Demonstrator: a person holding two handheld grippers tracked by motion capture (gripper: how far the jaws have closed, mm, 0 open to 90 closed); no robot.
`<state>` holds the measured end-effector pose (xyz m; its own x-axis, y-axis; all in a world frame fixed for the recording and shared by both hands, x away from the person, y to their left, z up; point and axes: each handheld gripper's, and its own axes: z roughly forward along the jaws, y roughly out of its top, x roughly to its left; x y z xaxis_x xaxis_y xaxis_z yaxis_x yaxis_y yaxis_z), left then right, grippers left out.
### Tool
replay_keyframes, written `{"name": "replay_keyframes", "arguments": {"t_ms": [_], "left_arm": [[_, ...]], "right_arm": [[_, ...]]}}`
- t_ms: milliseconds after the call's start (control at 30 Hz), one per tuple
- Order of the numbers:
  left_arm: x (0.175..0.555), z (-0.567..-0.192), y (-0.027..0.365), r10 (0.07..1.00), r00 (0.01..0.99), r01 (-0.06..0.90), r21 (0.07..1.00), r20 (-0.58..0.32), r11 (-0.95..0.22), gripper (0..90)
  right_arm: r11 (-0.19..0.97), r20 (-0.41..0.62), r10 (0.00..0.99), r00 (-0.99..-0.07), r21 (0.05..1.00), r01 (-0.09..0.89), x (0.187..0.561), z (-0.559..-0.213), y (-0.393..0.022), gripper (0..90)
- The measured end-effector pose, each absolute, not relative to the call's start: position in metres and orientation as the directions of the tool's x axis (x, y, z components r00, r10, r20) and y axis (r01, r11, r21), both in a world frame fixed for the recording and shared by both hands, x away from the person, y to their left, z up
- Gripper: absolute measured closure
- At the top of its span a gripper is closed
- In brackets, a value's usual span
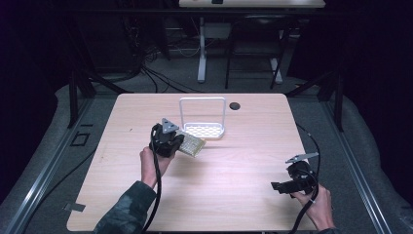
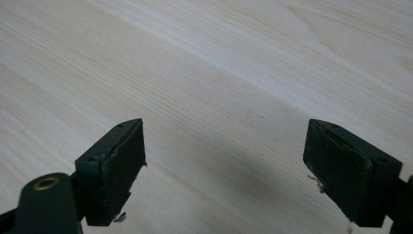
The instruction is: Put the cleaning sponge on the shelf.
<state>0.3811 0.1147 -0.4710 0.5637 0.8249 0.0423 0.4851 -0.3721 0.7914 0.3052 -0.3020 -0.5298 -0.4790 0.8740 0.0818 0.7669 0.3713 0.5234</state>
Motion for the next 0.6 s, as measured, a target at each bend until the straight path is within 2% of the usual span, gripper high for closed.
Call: {"name": "replay_keyframes", "arguments": {"t_ms": [600], "left_arm": [[0.400,-0.480,0.078,0.859,0.507,0.456,0.826,0.065,-0.332,90.0]], "right_arm": [[0.372,0.086,0.870,-0.485,0.530,0.762,0.305,-0.530,-0.302,15.0]]}}
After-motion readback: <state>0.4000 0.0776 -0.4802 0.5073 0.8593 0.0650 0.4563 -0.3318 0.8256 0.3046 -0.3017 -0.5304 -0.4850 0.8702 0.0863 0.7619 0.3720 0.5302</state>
